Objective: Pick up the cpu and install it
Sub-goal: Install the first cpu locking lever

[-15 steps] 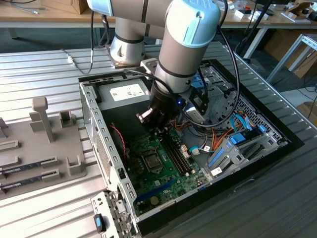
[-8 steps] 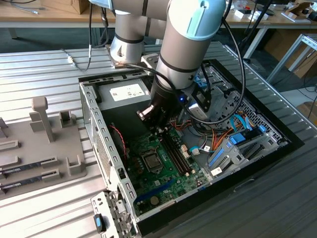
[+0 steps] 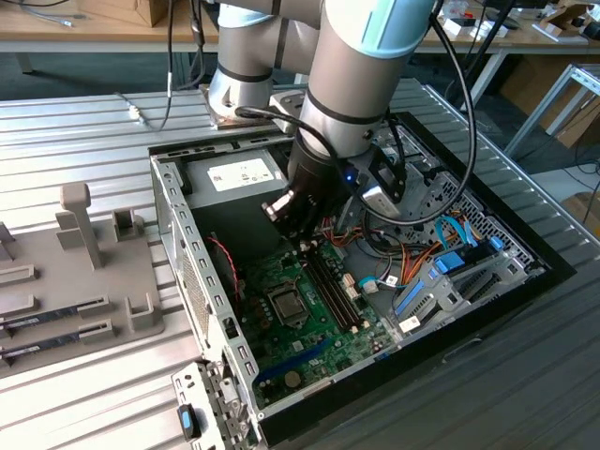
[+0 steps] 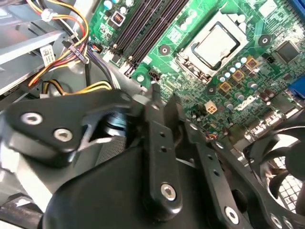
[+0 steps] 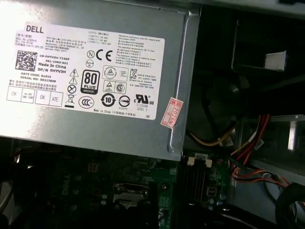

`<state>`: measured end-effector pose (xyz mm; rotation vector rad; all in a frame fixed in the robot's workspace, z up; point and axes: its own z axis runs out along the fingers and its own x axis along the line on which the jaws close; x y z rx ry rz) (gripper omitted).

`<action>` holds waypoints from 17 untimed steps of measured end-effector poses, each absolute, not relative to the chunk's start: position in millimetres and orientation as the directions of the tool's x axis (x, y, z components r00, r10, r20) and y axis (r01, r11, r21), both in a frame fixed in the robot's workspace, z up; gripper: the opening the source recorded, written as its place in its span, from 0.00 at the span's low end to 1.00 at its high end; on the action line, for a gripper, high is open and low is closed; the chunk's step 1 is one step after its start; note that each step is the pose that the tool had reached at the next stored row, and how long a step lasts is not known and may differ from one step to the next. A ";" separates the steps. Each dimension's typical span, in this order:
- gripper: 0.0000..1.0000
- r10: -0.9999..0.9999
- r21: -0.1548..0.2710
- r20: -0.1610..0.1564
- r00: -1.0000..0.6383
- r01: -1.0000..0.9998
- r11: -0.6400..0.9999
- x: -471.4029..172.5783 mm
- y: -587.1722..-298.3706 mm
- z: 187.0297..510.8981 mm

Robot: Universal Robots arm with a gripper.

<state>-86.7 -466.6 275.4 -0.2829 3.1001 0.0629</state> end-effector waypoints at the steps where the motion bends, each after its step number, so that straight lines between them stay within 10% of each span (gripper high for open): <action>1: 0.23 -0.180 0.038 -0.031 -0.983 -0.181 0.983 -86.7 -468.1 276.2; 3: 0.11 -0.180 0.037 -0.031 -0.983 -0.181 0.983 -86.7 -473.7 277.9; 17: 0.11 -0.180 0.038 -0.031 -0.983 -0.181 0.983 -86.7 -517.6 279.6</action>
